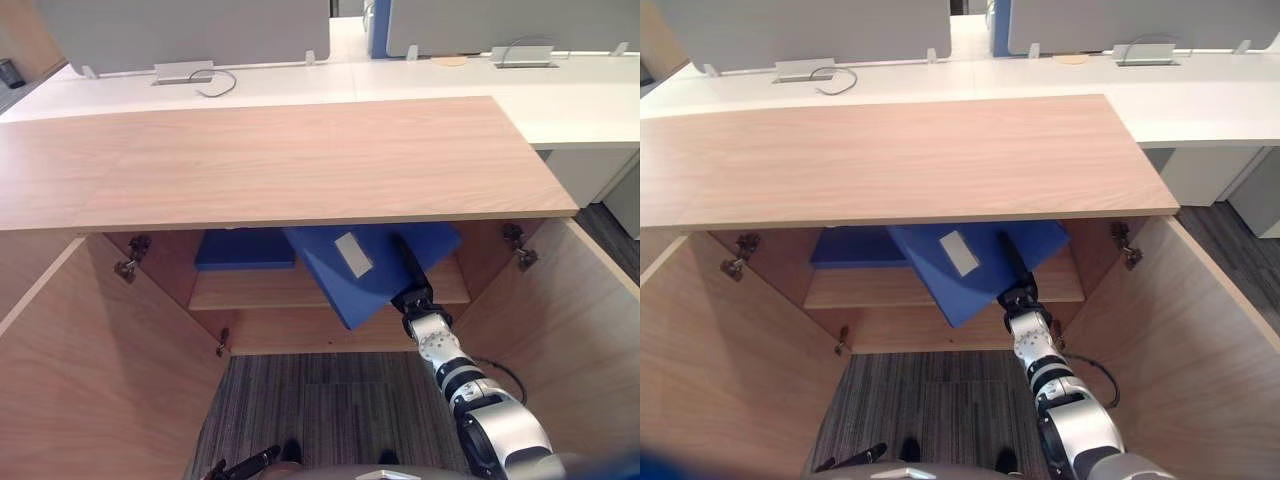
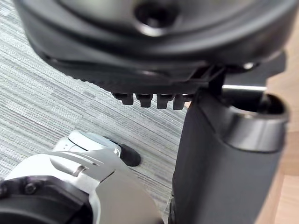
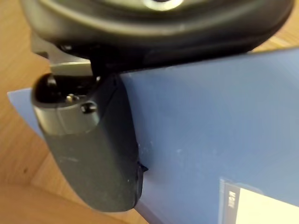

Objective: Walk over to the cabinet, pick up the folder, carry it to the office cabinet, place the folder inside the office cabinet, then close the office cabinet door

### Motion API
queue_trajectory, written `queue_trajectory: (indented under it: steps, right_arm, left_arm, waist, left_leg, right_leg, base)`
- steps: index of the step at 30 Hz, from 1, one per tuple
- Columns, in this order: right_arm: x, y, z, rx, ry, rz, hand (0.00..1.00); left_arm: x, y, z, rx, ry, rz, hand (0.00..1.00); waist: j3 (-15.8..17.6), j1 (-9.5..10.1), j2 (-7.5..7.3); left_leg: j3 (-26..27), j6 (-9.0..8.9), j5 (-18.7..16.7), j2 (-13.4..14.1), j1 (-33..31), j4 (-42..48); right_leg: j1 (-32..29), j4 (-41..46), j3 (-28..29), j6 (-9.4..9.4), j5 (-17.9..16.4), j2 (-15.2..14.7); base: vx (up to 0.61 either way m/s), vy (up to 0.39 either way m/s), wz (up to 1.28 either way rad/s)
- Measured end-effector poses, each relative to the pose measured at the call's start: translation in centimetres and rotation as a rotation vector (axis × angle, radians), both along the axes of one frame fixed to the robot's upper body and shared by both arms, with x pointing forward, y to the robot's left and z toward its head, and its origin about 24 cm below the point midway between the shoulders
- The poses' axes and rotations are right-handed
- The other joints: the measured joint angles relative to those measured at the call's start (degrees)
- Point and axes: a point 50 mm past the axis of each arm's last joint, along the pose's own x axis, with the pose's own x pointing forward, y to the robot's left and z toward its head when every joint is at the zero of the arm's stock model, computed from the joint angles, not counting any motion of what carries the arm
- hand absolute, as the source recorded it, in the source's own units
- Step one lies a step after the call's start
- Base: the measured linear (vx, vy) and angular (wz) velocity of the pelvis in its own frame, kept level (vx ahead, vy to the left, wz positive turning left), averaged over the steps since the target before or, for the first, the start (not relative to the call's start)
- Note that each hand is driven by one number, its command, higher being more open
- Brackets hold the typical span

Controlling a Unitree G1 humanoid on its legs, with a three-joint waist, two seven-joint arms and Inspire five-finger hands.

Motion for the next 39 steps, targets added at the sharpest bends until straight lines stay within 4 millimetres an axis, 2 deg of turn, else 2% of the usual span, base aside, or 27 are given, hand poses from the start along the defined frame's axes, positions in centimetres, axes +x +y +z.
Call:
queue_trajectory:
  steps: [2, 3, 4, 5, 6, 7, 8, 10, 11, 13, 16, 20, 24, 26, 31, 36, 37, 39]
  right_arm:
    - [0.4, -0.1, 1.0, 0.035, -0.032, -0.053, 0.00]
    - [1.1, -0.7, 2.5, 0.039, -0.093, -0.092, 0.00]
    - [1.3, -1.2, 3.3, 0.040, -0.123, -0.120, 0.00]
    - [1.8, -2.4, 4.8, 0.020, -0.175, -0.159, 0.00]
    - [2.0, -2.9, 5.9, 0.017, -0.212, -0.176, 0.00]
    - [2.4, -3.2, 7.6, 0.003, -0.269, -0.189, 0.00]
    - [2.4, -3.3, 8.4, -0.006, -0.296, -0.196, 0.00]
    - [2.7, -3.3, 10.9, -0.038, -0.385, -0.214, 0.00]
    - [2.9, -3.2, 11.6, -0.054, -0.408, -0.211, 0.00]
    - [3.7, -2.4, 14.9, -0.086, -0.521, -0.183, 0.00]
    - [4.4, -1.8, 16.5, -0.092, -0.549, -0.164, 0.00]
    - [5.0, -0.7, 16.7, -0.043, -0.517, -0.129, 0.00]
    - [6.2, -0.5, 16.8, -0.002, -0.459, -0.148, 0.00]
    - [7.1, -1.2, 17.2, 0.036, -0.424, -0.187, 0.00]
    - [8.5, -3.6, 18.4, 0.266, -0.355, -0.330, 0.00]
    - [8.6, -6.3, 18.6, 0.428, -0.279, -0.500, 0.00]
    - [8.6, -6.8, 18.7, 0.463, -0.258, -0.534, 1.00]
    - [8.8, -6.9, 19.1, 0.482, -0.232, -0.545, 1.00]
  left_arm:
    - [1.6, -0.2, 0.3, 0.010, -0.055, 0.007, 1.00]
    - [3.2, 0.0, 0.7, 0.014, -0.105, 0.004, 1.00]
    - [3.9, 0.0, 0.9, 0.013, -0.125, 0.008, 1.00]
    - [4.9, 0.0, 1.2, 0.018, -0.156, 0.005, 1.00]
    - [5.1, 0.1, 1.3, 0.018, -0.163, 0.020, 1.00]
    - [5.0, 0.3, 1.3, 0.020, -0.166, 0.043, 1.00]
    - [4.8, 0.3, 1.2, 0.016, -0.161, 0.065, 1.00]
    - [3.3, 0.3, 0.8, -0.005, -0.121, 0.146, 1.00]
    - [2.9, 0.3, 0.7, -0.010, -0.112, 0.168, 1.00]
    - [1.8, 0.4, 0.5, -0.027, -0.092, 0.262, 1.00]
    - [0.8, 0.9, 0.4, -0.035, -0.083, 0.397, 1.00]
    - [0.0, 1.4, 0.4, -0.049, -0.095, 0.551, 1.00]
    - [0.1, 1.5, 0.5, -0.050, -0.098, 0.570, 1.00]
    - [0.2, 1.2, 0.4, -0.057, -0.098, 0.571, 1.00]
    - [0.3, 0.4, 0.3, -0.079, -0.089, 0.566, 1.00]
    - [0.9, 1.0, 0.6, -0.052, -0.110, 0.568, 1.00]
    - [0.9, 1.1, 0.7, -0.045, -0.112, 0.570, 1.00]
    - [0.9, 1.1, 0.7, -0.038, -0.104, 0.574, 1.00]
  waist:
    - [3.3, 0.05, 0.52]
    - [5.9, -0.13, 0.27]
    - [6.8, -0.29, 0.28]
    - [7.8, -0.58, 0.50]
    - [8.4, -0.86, 0.69]
    - [9.1, -1.44, 0.73]
    - [9.4, -1.63, 0.76]
    - [10.2, -1.54, 0.32]
    - [10.3, -1.53, 0.15]
    - [10.5, -1.29, -0.25]
    - [10.9, -0.22, -0.89]
    - [10.9, 0.67, -0.91]
    - [10.8, 1.98, -0.98]
    - [10.7, 2.52, -1.01]
    - [9.0, 3.95, -1.89]
    - [7.4, 5.14, -1.76]
    - [7.0, 5.54, -1.71]
    - [6.7, 5.50, -1.43]
  left_leg:
    - [-1.7, 0.31, -1.7, -0.4, -4.7, 6.3]
    - [-2.2, 0.77, -3.6, -1.6, -10.3, 14.2]
    - [-2.3, 1.15, -4.9, -2.4, -13.6, 18.7]
    - [-2.9, 1.90, -8.1, -3.8, -19.5, 27.6]
    - [-3.1, 2.11, -10.7, -4.6, -23.4, 33.4]
    - [-3.1, 2.40, -14.3, -5.3, -27.8, 40.7]
    - [-3.1, 2.46, -15.9, -5.5, -29.8, 44.2]
    - [-2.3, 2.59, -21.4, -5.6, -35.7, 55.9]
    - [-2.0, 2.66, -22.6, -5.6, -37.1, 58.6]
    - [-0.9, 2.88, -26.3, -5.5, -43.0, 67.4]
    - [0.5, 2.68, -29.0, -5.3, -47.8, 73.7]
    - [0.5, 2.66, -30.0, -5.7, -50.0, 76.1]
    - [-0.1, 2.64, -30.0, -6.7, -50.3, 76.0]
    - [-0.7, 2.77, -29.9, -7.3, -50.5, 76.0]
    - [-1.6, 2.99, -29.7, -8.9, -51.7, 75.8]
    - [-3.2, 2.84, -29.8, -10.2, -52.1, 75.9]
    - [-3.3, 2.65, -29.9, -10.4, -52.1, 75.8]
    - [-3.4, 2.55, -29.7, -10.6, -52.1, 75.6]
  right_leg:
    - [-4.6, 8.9, -1.9, 0.06, -4.2, -1.8]
    - [-9.9, 19.6, -3.3, 0.27, -9.1, -4.6]
    - [-12.8, 25.0, -4.1, 0.42, -11.5, -6.5]
    - [-17.3, 34.4, -5.3, 0.50, -15.8, -9.6]
    - [-20.6, 40.3, -5.5, 0.59, -18.8, -11.4]
    - [-24.3, 47.5, -5.2, 0.75, -22.5, -13.5]
    - [-26.1, 50.9, -4.9, 0.88, -24.1, -14.3]
    - [-32.1, 62.0, -1.9, 1.21, -29.2, -16.3]
    - [-33.8, 64.5, -1.1, 1.32, -30.2, -16.6]
    - [-40.7, 73.2, 1.9, 1.30, -33.4, -17.8]
    - [-46.7, 79.6, 5.1, 1.47, -35.4, -18.3]
    - [-48.7, 81.9, 5.5, 1.41, -36.5, -19.1]
    - [-48.2, 81.9, 4.9, 1.65, -36.8, -20.1]
    - [-47.6, 81.7, 4.0, 1.71, -37.0, -20.7]
    - [-47.3, 81.5, 2.8, 2.12, -37.5, -22.3]
    - [-45.6, 81.4, 0.5, 2.21, -38.4, -23.7]
    - [-45.5, 81.4, 0.3, 2.19, -38.5, -23.9]
    - [-45.5, 81.4, 0.3, 2.20, -38.6, -24.1]
  base:
    - [-0.08, 0.035, 0.55]
    - [-0.11, 0.044, 0.72]
    - [-0.17, 0.034, 1.03]
    - [-0.15, -0.014, 0.89]
    - [-0.23, -0.018, 0.79]
    - [-0.20, -0.017, 0.40]
    - [-0.20, 0.003, 0.12]
    - [-0.17, 0.015, -0.14]
    - [-0.16, 0.033, -0.24]
    - [-0.13, 0.039, -0.21]
    - [-0.11, 0.062, -0.19]
    - [-0.02, 0.053, 0.04]
    - [0.05, 0.000, 0.16]
    - [0.06, -0.020, 0.23]
    - [0.07, -0.014, 0.18]
    - [0.05, -0.036, 0.24]
    - [0.03, -0.048, 0.14]
    - [0.03, -0.048, 0.08]
